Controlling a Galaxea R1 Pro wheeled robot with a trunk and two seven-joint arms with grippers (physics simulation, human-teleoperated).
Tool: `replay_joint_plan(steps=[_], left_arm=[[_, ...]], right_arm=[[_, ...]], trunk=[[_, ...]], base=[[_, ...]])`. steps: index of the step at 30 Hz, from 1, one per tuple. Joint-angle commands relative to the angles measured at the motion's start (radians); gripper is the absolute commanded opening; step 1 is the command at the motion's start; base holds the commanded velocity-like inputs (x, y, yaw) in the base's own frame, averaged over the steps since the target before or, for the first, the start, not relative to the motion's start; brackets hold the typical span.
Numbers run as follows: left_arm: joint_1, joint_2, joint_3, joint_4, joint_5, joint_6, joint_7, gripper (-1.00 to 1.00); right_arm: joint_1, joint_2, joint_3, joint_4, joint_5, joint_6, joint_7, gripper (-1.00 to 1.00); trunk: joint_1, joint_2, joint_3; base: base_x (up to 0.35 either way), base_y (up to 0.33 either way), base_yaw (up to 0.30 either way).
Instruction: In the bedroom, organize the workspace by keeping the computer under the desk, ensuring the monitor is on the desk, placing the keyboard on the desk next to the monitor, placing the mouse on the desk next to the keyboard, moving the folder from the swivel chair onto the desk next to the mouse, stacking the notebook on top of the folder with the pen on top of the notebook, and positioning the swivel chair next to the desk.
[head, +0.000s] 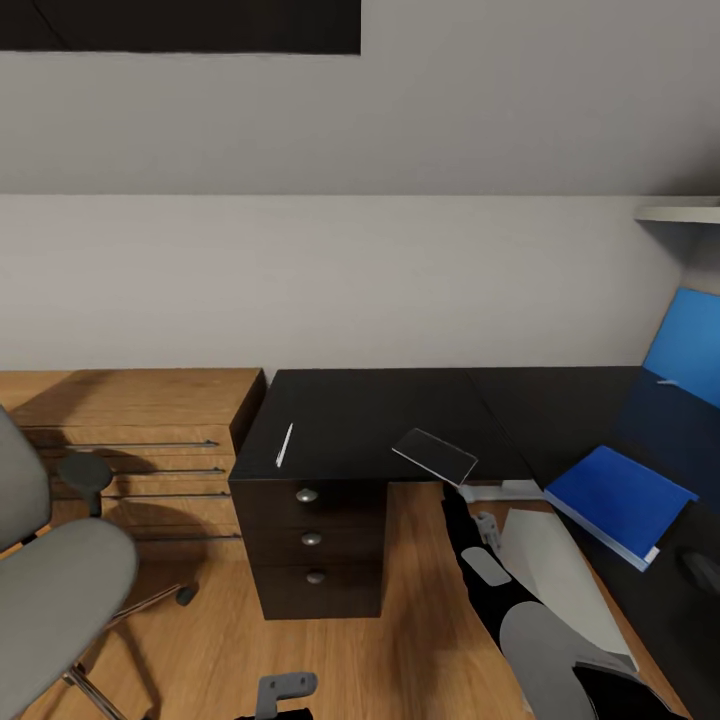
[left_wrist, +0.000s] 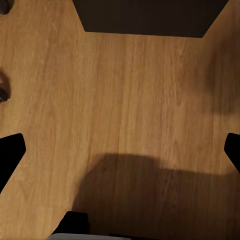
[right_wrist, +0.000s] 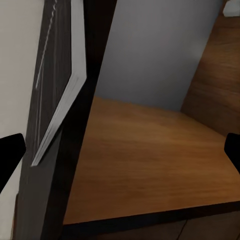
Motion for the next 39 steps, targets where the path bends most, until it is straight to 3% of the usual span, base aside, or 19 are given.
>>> replay_joint_plan(steps=[1,12,20,28,39], left_arm=[[-0.001,0.001,-0.002,-0.001,0.000,0.008,0.005,1.00],[-0.001,-0.005,-0.002,0.011,0.000,0.006,0.004,1.00],[-0.001,-0.045,-0.002,0.069,-0.001,0.006,0.004,1.00],[-0.001,-0.050,-0.002,0.076,0.000,0.006,0.004,1.00],[-0.001,-0.050,-0.002,0.076,0.000,0.006,0.004,1.00]], right_arm=[[-0.001,0.000,0.000,0.001,-0.010,-0.002,0.007,1.00],[-0.001,-0.001,0.000,0.000,-0.010,-0.002,0.007,1.00],[-0.001,-0.001,0.000,0.000,-0.010,-0.004,0.006,1.00],[-0.001,-0.002,-0.001,-0.001,-0.010,-0.006,0.007,1.00],[-0.001,-0.033,-0.005,-0.001,-0.013,-0.007,0.067,1.00]], trunk=[[0.000,-0.001,-0.001],[0.000,-0.001,-0.001],[0.000,-0.001,-0.001],[0.000,-0.001,-0.001],[0.000,-0.001,-0.001]], base=[[0.000,0.000,0.000],[0.001,0.000,0.000],[0.080,0.000,0.000],[0.003,0.000,0.000],[0.000,0.000,0.000]])
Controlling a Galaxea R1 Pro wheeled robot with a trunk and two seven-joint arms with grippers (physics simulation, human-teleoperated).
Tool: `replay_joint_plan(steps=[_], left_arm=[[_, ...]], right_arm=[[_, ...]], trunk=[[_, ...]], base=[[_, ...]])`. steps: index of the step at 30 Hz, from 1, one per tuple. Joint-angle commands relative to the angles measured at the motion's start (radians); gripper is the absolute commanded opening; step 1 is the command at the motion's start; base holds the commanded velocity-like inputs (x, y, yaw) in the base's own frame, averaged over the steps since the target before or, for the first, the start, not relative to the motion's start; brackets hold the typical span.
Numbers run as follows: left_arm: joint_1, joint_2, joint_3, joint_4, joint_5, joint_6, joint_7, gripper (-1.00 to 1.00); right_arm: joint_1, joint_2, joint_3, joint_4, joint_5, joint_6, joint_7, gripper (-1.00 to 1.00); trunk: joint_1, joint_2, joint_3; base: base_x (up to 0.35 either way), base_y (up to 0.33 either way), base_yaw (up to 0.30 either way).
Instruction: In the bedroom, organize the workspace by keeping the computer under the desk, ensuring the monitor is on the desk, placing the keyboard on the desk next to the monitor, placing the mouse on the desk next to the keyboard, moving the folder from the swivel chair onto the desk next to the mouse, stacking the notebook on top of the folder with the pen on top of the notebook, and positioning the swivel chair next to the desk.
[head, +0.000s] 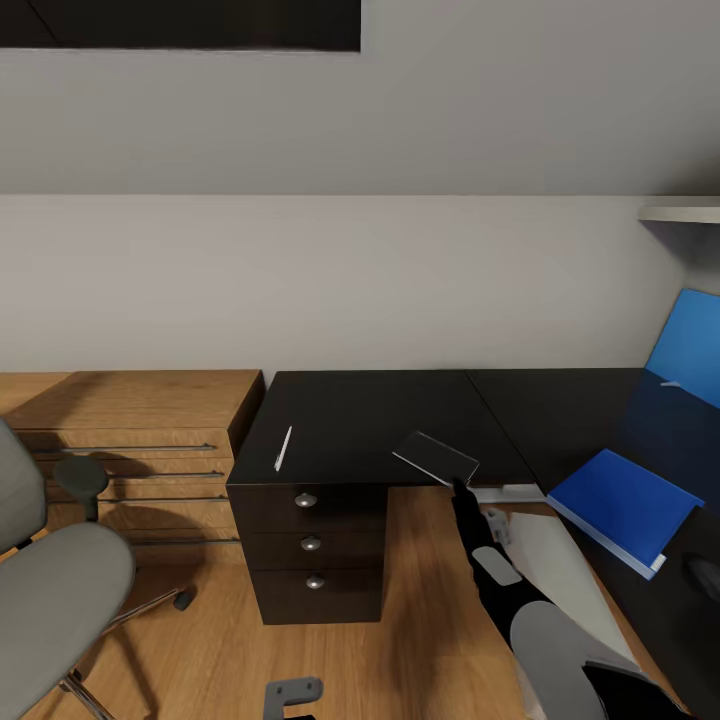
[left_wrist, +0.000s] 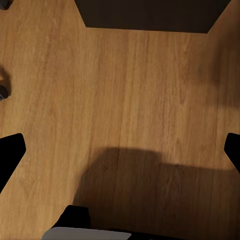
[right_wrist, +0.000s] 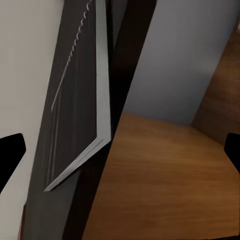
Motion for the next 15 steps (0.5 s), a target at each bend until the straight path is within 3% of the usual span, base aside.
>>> replay_joint_plan(steps=[1,6,15], left_arm=[[-0.001,0.000,-0.002,-0.002,0.000,0.007,0.005,1.00],[-0.001,-0.001,-0.002,-0.002,0.000,0.007,0.005,1.00],[-0.001,-0.001,-0.002,-0.002,0.000,0.007,0.005,1.00]], right_arm=[[-0.001,-0.003,-0.001,0.002,-0.011,-0.002,0.007,1.00],[-0.001,-0.019,-0.001,0.002,-0.014,0.001,0.006,1.00],[-0.001,-0.024,-0.003,0.002,-0.015,0.004,0.003,1.00]], trunk=[[0.000,-0.001,-0.001],[0.000,-0.001,-0.001],[0.000,-0.001,-0.001]], base=[[0.000,0.000,0.000],[0.000,0.000,0.000],[0.000,0.000,0.000]])
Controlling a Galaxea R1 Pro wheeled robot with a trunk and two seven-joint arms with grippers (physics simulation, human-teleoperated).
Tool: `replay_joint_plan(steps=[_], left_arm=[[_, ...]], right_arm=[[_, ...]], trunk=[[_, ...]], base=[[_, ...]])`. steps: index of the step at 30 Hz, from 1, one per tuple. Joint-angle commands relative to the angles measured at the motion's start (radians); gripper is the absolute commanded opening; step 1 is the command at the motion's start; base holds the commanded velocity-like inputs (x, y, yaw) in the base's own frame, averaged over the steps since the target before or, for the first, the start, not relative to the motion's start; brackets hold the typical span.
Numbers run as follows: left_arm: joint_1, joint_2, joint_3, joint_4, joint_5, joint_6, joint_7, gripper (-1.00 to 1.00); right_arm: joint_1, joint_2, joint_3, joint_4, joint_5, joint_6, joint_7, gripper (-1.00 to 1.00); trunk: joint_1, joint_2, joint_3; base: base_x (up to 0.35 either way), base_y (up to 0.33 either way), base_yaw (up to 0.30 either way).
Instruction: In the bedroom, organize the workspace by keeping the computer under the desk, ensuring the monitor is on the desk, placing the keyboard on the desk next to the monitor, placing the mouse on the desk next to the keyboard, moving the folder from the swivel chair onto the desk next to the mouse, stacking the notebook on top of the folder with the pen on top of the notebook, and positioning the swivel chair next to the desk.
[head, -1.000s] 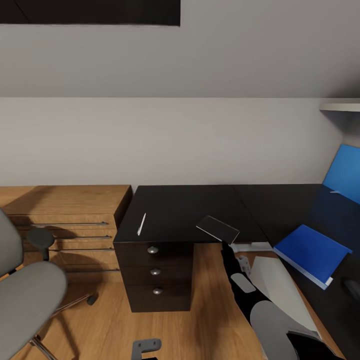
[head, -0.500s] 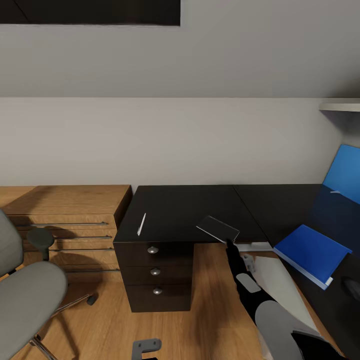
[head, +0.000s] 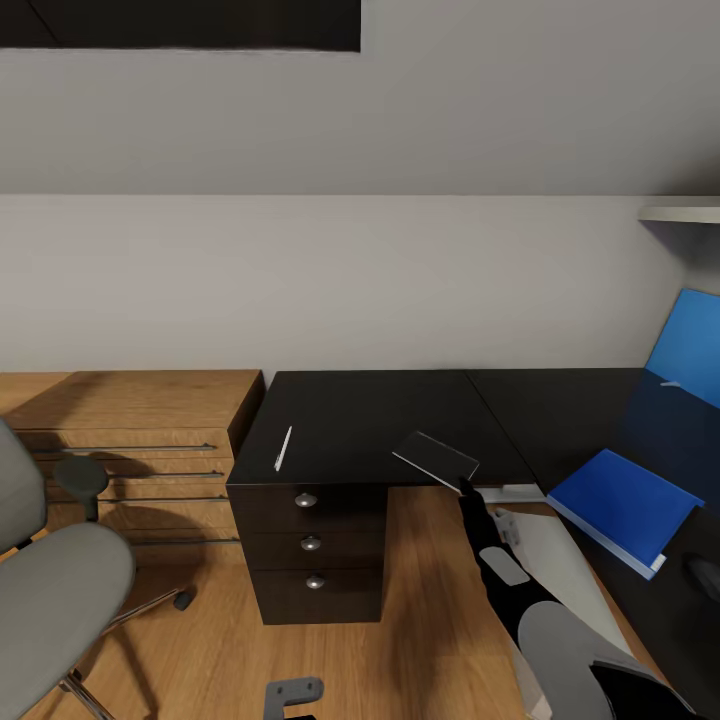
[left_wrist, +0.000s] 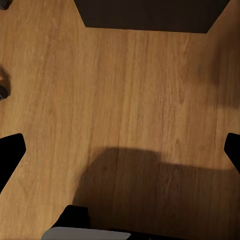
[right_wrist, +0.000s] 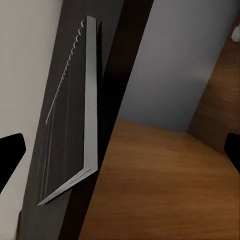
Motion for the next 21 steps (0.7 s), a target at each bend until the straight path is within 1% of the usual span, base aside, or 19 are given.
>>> replay_joint_plan(steps=[1,16,21], left_arm=[[-0.001,0.001,-0.002,-0.002,0.000,0.007,0.005,1.00],[-0.001,0.001,-0.002,-0.002,-0.001,0.007,0.005,1.00],[-0.001,0.001,-0.002,-0.002,0.000,0.007,-0.001,1.00]], right_arm=[[-0.001,0.000,0.000,0.001,-0.011,-0.002,0.007,1.00],[-0.001,0.001,0.003,0.003,-0.012,0.000,0.006,1.00],[-0.001,0.001,0.003,0.003,-0.012,0.000,0.006,1.00]], trunk=[[0.000,-0.001,-0.001],[0.000,-0.001,-0.001],[0.000,-0.001,-0.001]], base=[[0.000,0.000,0.000],[0.001,0.001,0.000],[0.123,0.105,0.000]])
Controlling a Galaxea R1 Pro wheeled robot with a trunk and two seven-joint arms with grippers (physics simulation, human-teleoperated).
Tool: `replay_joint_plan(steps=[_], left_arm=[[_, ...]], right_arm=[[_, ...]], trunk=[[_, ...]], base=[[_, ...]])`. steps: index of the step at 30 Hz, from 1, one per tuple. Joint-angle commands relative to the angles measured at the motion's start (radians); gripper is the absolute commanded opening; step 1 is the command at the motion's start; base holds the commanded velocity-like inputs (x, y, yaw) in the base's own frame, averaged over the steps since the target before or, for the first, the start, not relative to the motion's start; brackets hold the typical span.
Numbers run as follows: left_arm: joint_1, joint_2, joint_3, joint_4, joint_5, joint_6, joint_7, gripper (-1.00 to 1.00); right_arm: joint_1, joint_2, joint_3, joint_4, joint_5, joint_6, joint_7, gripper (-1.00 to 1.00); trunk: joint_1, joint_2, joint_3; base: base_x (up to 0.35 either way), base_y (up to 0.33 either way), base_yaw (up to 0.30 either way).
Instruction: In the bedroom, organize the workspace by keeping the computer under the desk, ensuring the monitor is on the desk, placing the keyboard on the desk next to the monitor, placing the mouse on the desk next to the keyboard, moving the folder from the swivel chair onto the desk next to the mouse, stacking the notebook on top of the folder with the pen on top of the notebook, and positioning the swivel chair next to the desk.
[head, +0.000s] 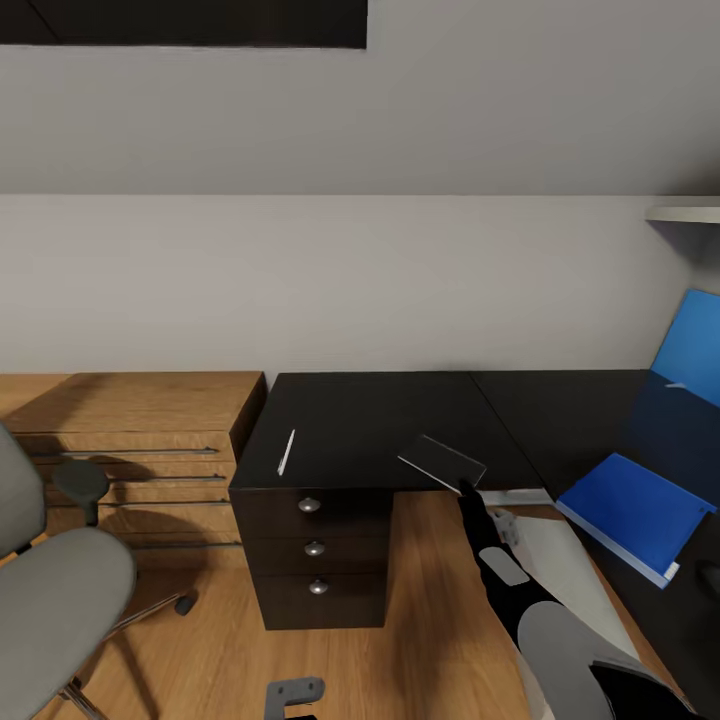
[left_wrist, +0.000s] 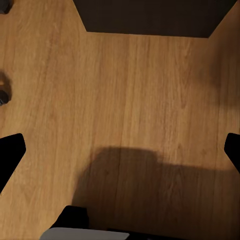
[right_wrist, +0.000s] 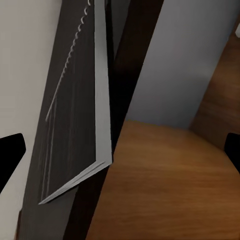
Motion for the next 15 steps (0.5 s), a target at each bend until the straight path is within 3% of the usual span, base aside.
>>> replay_joint_plan(steps=[1,15], left_arm=[[-0.001,0.001,-0.002,-0.002,0.001,0.007,0.000,1.00],[-0.001,0.001,-0.003,-0.002,0.001,0.007,-0.002,1.00]], right_arm=[[-0.001,0.000,0.000,0.001,-0.011,-0.002,0.007,1.00],[-0.001,0.000,0.000,0.001,-0.011,-0.002,0.007,1.00]], trunk=[[0.000,-0.001,-0.001],[0.000,-0.001,-0.001]], base=[[0.047,0.040,0.000],[0.011,0.009,0.000]])
